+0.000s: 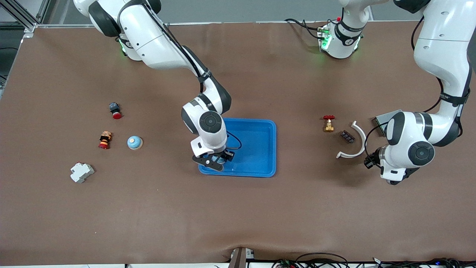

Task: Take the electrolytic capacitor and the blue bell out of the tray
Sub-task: 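Place the capacitor near the white clip while the right gripper lifts the bell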

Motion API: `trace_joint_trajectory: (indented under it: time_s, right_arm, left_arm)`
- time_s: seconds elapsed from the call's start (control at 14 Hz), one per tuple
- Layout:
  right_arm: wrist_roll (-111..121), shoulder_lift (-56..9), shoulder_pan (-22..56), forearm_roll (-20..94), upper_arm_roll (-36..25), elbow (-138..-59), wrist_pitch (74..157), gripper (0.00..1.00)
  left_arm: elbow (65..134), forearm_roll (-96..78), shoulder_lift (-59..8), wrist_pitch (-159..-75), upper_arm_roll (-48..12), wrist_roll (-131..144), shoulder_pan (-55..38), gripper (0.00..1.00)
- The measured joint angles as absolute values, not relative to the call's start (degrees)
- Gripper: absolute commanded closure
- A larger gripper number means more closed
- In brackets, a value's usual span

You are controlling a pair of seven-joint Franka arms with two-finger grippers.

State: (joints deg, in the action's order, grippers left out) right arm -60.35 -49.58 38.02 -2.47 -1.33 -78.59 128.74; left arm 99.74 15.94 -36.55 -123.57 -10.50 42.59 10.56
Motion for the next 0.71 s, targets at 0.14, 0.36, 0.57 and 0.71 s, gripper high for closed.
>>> trace_joint_trajectory:
  time_s: [0.14, 0.36, 0.57, 0.71]
  right_arm:
    - [-60.4, -49.1, 38.1, -2.4, -0.7, -76.3, 122.3, 1.0]
    - [-59.9, -47.4, 37.8, -2.2, 0.0, -72.9, 115.3, 1.0]
    - [-52.5, -45.7, 35.4, -1.7, 0.1, -71.8, 112.4, 1.0]
    - [-42.8, -44.0, 31.8, -1.5, 0.1, -71.7, 110.6, 1.0]
  left_arm:
    - [99.7, 16.0, -37.1, -124.0, -10.5, 42.2, 10.8, 0.29]
    - [99.1, 16.0, -37.3, -124.2, -10.6, 42.2, 10.6, 0.0]
    - [97.4, 16.0, -37.0, -123.9, -11.3, 42.3, 10.4, 0.0]
    - [96.6, 16.0, -35.8, -123.6, -12.1, 42.4, 10.4, 0.0]
